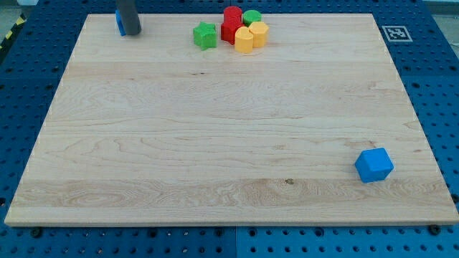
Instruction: Move green star towards center right
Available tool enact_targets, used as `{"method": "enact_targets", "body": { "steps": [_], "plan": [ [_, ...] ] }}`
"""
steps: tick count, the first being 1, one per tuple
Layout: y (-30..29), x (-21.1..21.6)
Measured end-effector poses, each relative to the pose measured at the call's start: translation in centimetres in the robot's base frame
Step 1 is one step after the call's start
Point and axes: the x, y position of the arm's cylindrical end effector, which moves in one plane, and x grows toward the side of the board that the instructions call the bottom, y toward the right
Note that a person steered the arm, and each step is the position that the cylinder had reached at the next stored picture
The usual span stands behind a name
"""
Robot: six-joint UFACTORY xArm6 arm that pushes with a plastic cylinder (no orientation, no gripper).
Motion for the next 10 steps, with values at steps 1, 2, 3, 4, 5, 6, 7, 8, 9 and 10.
{"method": "enact_targets", "body": {
  "steps": [1, 2, 3, 4, 5, 6, 7, 8, 9, 10],
  "plan": [
    [-1.3, -0.2],
    [-2.2, -0.2],
    [-1.3, 0.0],
    [3.6, 1.3],
    [8.1, 1.4],
    [11.3, 0.7],
    [15.1, 0.4],
    [18.4, 0.6],
    [20.0, 1.8],
    [19.7, 2.8]
  ]
}}
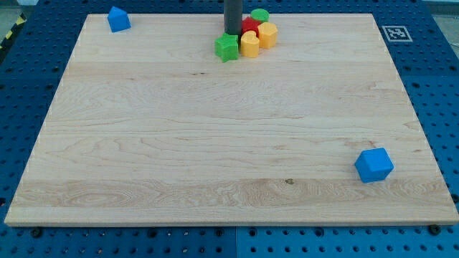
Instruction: Move green star towards center right
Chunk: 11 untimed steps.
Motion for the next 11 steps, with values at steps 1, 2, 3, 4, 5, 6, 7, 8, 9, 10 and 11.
{"method": "enact_targets", "body": {
  "steps": [1, 2, 3, 4, 5, 6, 7, 8, 9, 10, 11],
  "plan": [
    [-0.3, 1.4],
    [-0.3, 4.1],
    [-0.5, 6.1],
    [-1.0, 7.1],
    [-1.0, 7.1],
    [-1.0, 7.1],
    [-1.0, 7.1],
    [-1.0, 7.1],
    [-0.9, 7.1],
    [-0.9, 7.1],
    [-0.5, 7.3]
  ]
}}
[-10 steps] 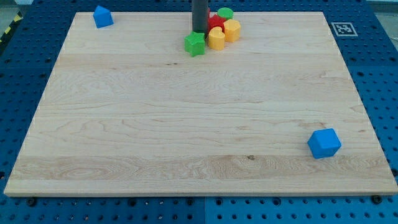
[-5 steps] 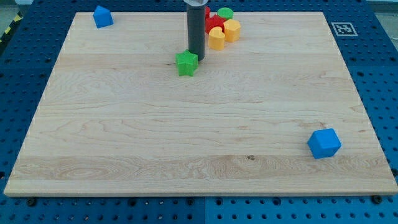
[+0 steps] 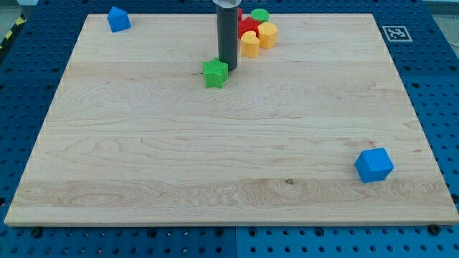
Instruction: Move green star towards center right
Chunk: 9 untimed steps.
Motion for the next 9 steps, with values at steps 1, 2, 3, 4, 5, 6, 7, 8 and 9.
{"method": "enact_targets", "body": {
  "steps": [1, 2, 3, 4, 5, 6, 7, 8, 9],
  "plan": [
    [-1.0, -2.2],
    [-5.3, -3.8],
    [-9.8, -2.2],
    [-9.9, -1.4],
    [-8.2, 0.6],
    [-5.7, 1.8],
    [-3.4, 1.8],
    [-0.4, 2.5],
    [3.5, 2.5]
  ]
}}
